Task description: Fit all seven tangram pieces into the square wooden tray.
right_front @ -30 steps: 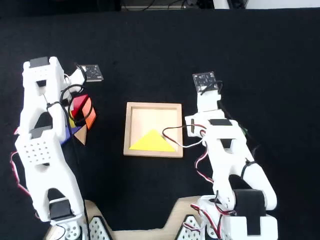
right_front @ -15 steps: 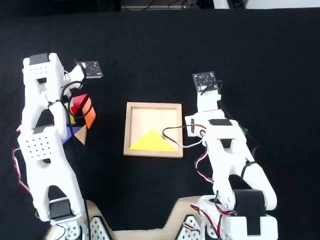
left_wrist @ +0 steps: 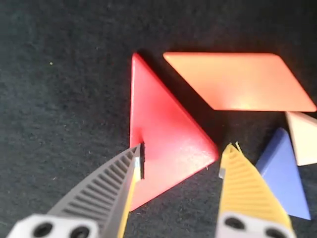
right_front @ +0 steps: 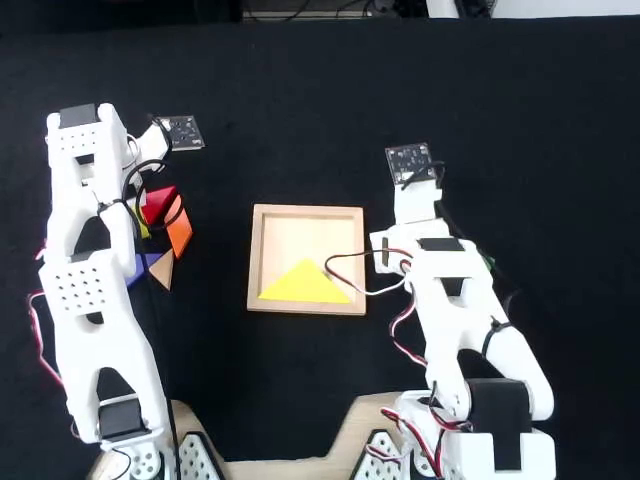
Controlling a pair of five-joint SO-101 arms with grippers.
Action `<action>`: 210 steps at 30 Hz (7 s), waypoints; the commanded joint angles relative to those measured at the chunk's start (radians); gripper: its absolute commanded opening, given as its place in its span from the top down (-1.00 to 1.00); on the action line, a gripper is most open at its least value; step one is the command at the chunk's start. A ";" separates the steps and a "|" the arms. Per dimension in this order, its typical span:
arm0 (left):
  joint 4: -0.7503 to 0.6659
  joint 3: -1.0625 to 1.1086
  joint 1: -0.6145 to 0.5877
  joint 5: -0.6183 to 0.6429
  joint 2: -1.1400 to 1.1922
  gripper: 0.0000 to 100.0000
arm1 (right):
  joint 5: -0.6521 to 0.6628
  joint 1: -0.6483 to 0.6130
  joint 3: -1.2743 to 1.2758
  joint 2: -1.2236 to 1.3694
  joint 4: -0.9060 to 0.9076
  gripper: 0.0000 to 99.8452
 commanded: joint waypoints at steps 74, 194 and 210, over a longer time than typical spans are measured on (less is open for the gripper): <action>0.238 -0.490 0.125 0.609 -0.107 0.94 | -0.003 -0.014 -0.051 -0.005 0.005 0.70; -0.526 1.230 0.539 0.750 -0.810 0.94 | -0.189 0.287 -0.065 -0.005 -0.121 0.70; -0.542 0.966 0.526 0.758 -0.614 0.94 | -0.160 0.285 -0.065 -0.005 -0.121 0.70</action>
